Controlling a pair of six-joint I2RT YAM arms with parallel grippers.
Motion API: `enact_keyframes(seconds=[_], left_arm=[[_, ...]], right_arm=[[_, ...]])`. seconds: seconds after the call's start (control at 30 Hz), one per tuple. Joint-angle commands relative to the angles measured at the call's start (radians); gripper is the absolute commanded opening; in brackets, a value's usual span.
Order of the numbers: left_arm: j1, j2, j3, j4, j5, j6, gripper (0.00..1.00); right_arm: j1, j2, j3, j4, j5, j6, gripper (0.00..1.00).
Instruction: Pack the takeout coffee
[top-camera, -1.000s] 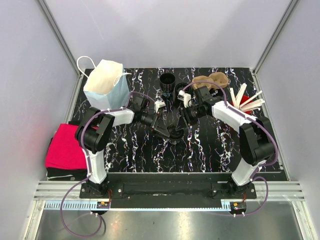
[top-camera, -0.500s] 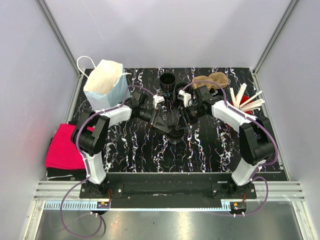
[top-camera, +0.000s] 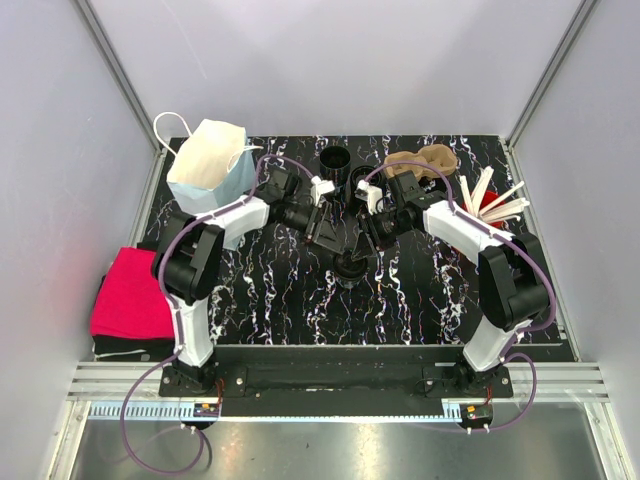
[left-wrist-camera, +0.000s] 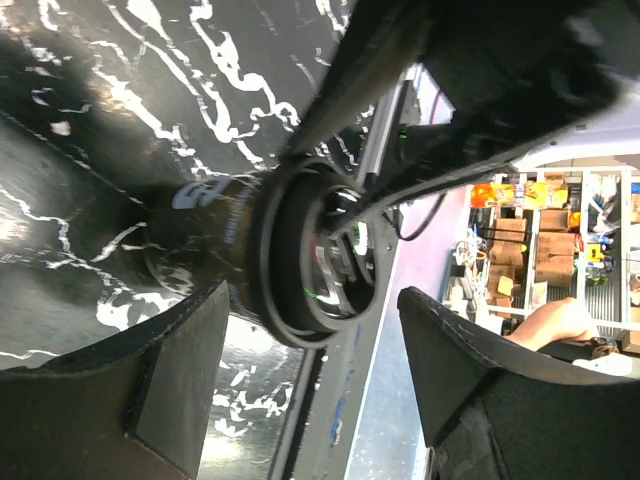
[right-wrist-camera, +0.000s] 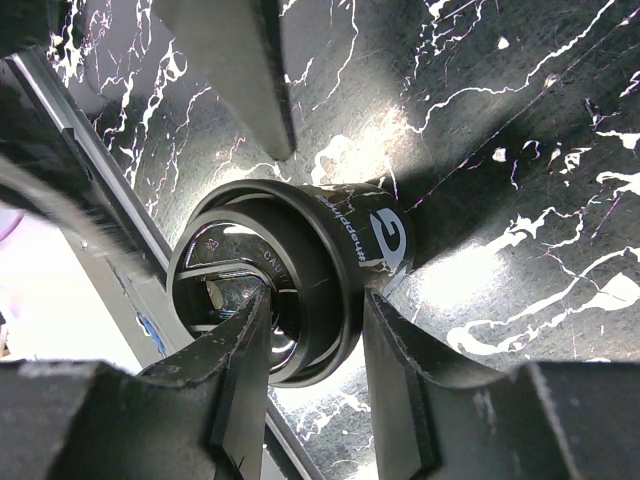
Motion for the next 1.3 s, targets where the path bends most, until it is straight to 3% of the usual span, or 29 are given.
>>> enact_keyframes(seconds=[0.0,0.43,0.77,1.27], left_arm=[[-0.013,0.037,0.034,-0.048,-0.028,0.066,0.72],[-0.042,0.063,0.036,-0.094,-0.02,0.109,0.71],[-0.047,0.127,0.027,-0.099,-0.04,0.106,0.61],[-0.049,0.12,0.027,-0.103,-0.069,0.098,0.56]], right_arm=[[0.015,0.019,-0.002,-0.031,0.109,-0.066,0.42],[0.014,0.026,0.009,-0.036,0.104,-0.065,0.42],[0.015,0.012,0.017,-0.053,0.095,-0.078,0.43],[0.014,0.005,0.084,-0.1,0.07,-0.109,0.52]])
